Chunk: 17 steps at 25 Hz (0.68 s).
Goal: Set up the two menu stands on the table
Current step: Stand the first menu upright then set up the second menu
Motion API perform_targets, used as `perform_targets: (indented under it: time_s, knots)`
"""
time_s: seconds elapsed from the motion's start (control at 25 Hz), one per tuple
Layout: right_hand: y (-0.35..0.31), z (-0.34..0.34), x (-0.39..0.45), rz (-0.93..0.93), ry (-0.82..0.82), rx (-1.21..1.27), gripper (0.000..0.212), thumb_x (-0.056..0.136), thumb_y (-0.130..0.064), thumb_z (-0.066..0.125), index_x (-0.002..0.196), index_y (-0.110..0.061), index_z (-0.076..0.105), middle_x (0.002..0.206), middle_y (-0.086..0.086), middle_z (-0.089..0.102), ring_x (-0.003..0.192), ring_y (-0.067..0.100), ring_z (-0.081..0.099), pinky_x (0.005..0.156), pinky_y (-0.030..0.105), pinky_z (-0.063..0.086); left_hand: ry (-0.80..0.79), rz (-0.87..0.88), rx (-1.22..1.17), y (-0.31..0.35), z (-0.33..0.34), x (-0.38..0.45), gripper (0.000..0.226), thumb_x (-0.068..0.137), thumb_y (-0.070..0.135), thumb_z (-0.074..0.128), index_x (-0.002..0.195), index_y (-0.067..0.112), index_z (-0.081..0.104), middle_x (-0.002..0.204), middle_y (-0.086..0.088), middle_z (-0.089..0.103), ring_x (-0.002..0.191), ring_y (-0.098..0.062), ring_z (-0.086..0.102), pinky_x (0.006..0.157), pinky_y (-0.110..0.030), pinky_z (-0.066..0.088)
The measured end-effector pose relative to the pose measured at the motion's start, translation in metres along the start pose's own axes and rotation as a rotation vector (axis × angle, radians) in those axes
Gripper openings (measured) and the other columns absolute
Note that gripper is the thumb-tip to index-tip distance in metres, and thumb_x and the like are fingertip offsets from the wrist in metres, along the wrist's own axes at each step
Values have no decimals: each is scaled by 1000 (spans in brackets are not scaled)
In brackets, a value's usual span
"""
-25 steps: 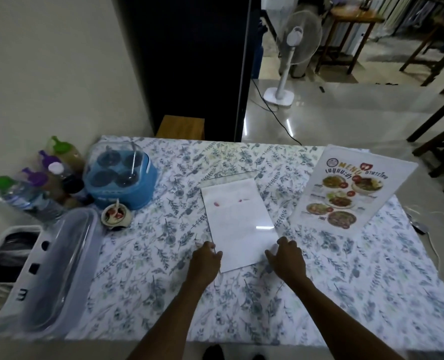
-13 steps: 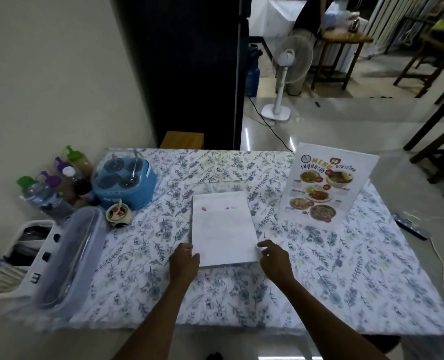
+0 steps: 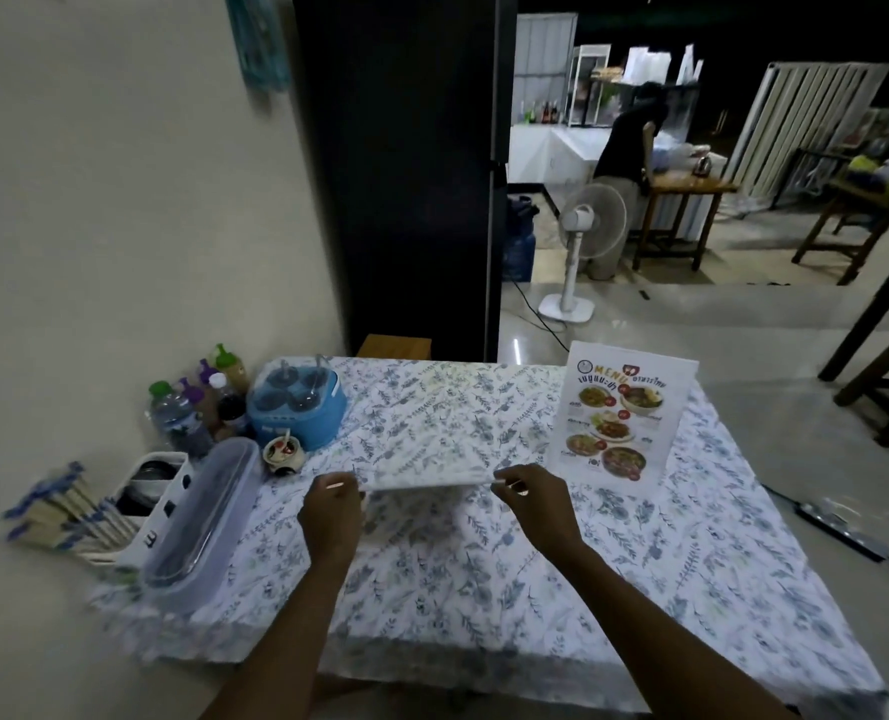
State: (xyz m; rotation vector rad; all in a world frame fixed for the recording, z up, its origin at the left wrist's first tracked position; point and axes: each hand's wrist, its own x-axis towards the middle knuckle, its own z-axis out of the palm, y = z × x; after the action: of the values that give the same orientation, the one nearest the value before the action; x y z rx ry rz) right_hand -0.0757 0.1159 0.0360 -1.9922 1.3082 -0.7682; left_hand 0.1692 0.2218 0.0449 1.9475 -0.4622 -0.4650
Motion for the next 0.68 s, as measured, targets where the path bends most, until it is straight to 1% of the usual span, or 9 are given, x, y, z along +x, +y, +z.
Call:
perform_targets:
  time_s: [0.12,0.2,0.24,0.28,0.32,0.4,0.48,0.6,0.68]
  knots:
    - [-26,-7,21,-44,34,-33,21,90,-28,67,101,-12,75,92,1,71,82,12,67,76,29,54,-32,51,16,13,-2,23,25,92,44,51,91,25,66,90,1,76,90,-22,68,84,-43,55]
    - [-35,-6,41,-48,48,-38,19,91,-24,63,80,-11,72,74,3,68,67,14,61,68,34,51,-75,109,11,24,2,37,29,94,39,45,90,21,68,89,-1,75,90,-23,67,83,-42,53]
    - [-39,-4,54,-53,62,-45,26,91,-25,61,67,-15,64,63,3,60,57,14,53,61,35,47,-92,153,13,29,5,47,29,96,35,44,91,18,68,88,-2,74,89,-24,67,79,-40,51]
    - [-39,1,70,-58,81,-55,32,90,-28,59,59,-22,53,57,-2,50,52,11,44,57,34,44,-107,207,32,33,8,56,29,98,31,44,91,16,68,87,-4,72,87,-25,65,74,-37,48]
    - [-38,6,86,-44,87,-62,30,90,-33,58,61,-27,51,59,-5,50,54,8,45,57,31,43,-119,261,52,39,11,65,29,100,29,44,88,14,66,84,-6,70,84,-25,64,69,-35,44]
    - [-36,15,115,8,91,-95,20,87,-42,61,79,-25,60,77,-3,59,70,11,56,59,25,43,-162,341,53,50,18,81,33,101,35,45,77,18,60,74,-1,63,75,-19,60,62,-34,39]
    - [-27,28,142,29,86,-87,32,82,-52,65,84,-20,61,84,0,61,76,14,58,60,26,45,-226,384,8,54,28,102,30,98,41,52,75,22,60,72,6,62,73,-7,60,62,-26,43]
    - [-10,43,168,54,57,-94,46,72,-70,55,92,-29,65,90,-7,64,81,8,61,68,33,56,-296,411,-18,49,46,135,24,89,37,68,80,15,64,79,4,70,77,-5,66,67,-27,51]
    - [0,55,179,84,21,-122,45,72,-66,58,97,-29,66,92,-6,65,82,9,63,68,33,57,-327,403,-35,45,56,154,15,86,35,72,83,21,66,81,6,73,79,-3,68,66,-24,54]
